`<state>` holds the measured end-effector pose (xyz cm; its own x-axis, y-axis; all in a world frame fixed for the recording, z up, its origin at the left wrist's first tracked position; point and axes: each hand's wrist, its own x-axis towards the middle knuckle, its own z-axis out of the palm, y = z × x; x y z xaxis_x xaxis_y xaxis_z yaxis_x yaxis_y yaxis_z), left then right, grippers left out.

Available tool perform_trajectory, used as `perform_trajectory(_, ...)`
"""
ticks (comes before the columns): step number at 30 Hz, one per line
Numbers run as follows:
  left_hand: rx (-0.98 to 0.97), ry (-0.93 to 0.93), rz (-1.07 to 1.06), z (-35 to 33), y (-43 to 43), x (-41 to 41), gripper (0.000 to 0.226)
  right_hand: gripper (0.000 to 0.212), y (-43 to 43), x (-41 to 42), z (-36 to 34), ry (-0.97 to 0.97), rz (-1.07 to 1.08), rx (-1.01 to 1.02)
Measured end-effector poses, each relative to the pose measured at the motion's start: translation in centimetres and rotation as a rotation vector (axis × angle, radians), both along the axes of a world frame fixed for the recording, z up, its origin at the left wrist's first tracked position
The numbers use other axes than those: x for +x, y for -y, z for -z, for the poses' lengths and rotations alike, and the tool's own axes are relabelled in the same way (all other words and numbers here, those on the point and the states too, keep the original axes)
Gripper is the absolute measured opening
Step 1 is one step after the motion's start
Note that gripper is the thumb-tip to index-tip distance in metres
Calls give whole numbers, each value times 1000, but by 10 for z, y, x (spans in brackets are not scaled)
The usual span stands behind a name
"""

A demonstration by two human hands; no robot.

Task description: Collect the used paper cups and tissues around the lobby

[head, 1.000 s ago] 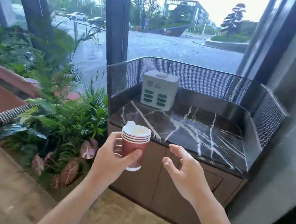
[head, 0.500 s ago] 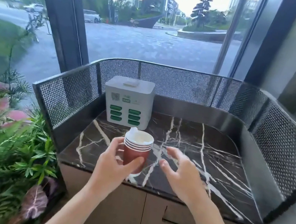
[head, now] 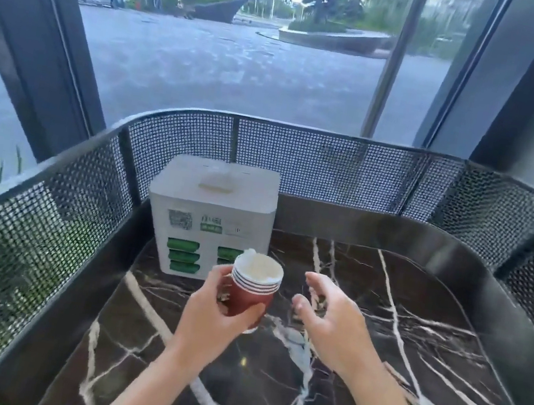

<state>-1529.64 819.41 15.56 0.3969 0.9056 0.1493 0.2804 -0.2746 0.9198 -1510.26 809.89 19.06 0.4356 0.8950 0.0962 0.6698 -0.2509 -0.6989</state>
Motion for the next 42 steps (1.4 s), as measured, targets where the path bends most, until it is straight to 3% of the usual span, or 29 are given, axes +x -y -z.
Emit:
perform_trajectory(10,-230,-51,166,70,-55,46,76,57,-28,16,33,-33,170,-136)
perform_trajectory(26,-226,-67,173,105,-53,51,68,59,-14,17,62,-37,223,-181)
perform_trajectory(36,-215,-171,184,114,-50,49,69,56,-9,10,65,-11,217,-219)
perform_trajectory(42,-226,-119,178,121,-52,52,66,57,-3,8,68,-28,220,-241)
